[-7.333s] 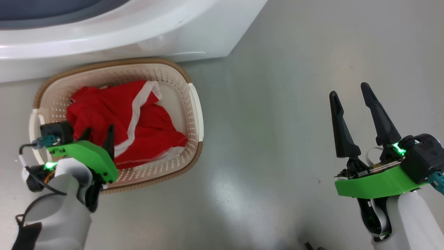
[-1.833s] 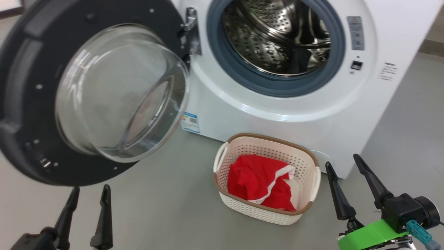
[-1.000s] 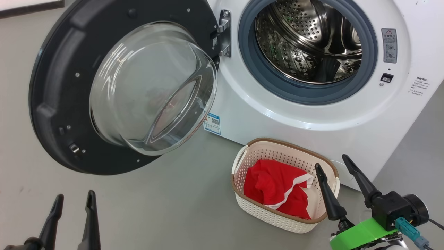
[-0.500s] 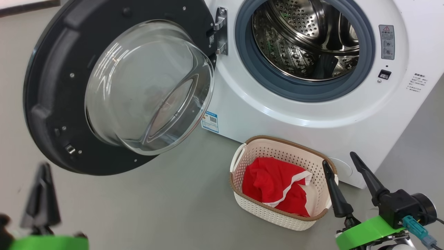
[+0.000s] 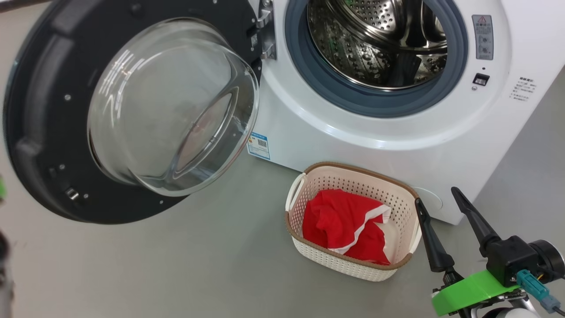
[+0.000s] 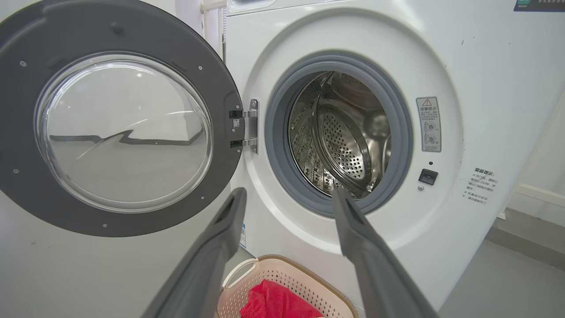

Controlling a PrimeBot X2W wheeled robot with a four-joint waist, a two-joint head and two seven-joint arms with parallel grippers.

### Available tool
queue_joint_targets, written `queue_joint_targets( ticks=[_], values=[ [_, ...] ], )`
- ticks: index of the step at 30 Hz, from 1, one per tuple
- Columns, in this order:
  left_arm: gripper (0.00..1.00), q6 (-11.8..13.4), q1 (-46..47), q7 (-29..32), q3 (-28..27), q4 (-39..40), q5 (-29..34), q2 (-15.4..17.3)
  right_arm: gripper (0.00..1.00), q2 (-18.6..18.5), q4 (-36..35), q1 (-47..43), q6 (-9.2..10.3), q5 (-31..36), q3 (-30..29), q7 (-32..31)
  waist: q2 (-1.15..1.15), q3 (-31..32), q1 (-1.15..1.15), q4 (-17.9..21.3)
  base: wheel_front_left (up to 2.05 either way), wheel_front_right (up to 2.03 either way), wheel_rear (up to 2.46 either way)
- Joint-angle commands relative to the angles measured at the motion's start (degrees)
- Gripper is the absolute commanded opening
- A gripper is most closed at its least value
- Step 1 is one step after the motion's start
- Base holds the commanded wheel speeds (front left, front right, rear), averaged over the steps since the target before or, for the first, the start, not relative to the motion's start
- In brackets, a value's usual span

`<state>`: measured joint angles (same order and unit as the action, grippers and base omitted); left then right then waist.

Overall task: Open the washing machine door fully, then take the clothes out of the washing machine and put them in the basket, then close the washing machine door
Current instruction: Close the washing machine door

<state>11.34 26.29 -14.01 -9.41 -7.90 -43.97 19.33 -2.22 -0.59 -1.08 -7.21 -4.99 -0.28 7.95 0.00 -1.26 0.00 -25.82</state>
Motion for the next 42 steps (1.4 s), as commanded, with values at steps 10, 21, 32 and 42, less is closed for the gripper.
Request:
queue_joint_targets(
  ticks=[10,21,32,42],
  values=[
    [0.00,-1.7,21.1,11.8,-11.3,-25.4,-19.6,2.0,1.00,-0.7,-3.5,2.1,-0.28,2.5,1.0,-2.1,0.00,-3.0,0.00,1.9,0.00,0.00,0.00],
    [0.00,-0.8,27.8,23.3,-13.5,-39.4,-25.7,6.2,1.00,-0.8,-4.1,2.7,-0.28,3.6,2.0,-3.2,0.00,-3.9,0.00,4.2,0.00,0.00,0.00],
    [0.00,-2.4,28.7,33.7,-11.6,-43.8,-27.6,7.8,1.00,-1.0,-4.1,2.3,-0.28,3.3,2.7,-2.9,0.00,-4.3,0.00,5.7,0.00,0.00,0.00],
    [0.00,-4.4,27.2,40.0,-10.1,-43.3,-28.4,7.9,1.00,-0.9,-3.7,2.7,-0.28,3.0,2.4,-2.2,0.00,-5.2,0.00,6.1,0.00,0.00,0.00]
  ],
)
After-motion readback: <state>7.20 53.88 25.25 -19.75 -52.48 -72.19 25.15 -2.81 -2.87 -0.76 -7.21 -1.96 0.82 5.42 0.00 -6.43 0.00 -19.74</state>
